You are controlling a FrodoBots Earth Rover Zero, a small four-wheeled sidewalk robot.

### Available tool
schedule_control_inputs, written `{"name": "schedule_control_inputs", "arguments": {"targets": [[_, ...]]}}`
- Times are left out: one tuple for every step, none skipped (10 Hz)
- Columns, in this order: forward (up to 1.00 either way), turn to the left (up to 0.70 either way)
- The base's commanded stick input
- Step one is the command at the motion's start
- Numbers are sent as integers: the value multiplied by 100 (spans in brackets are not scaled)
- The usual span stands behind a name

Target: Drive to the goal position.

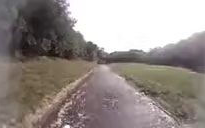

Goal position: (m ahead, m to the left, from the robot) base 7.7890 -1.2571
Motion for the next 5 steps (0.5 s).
{"name": "schedule_control_inputs", "arguments": {"targets": [[100,0],[100,0],[100,0],[100,0],[100,0]]}}
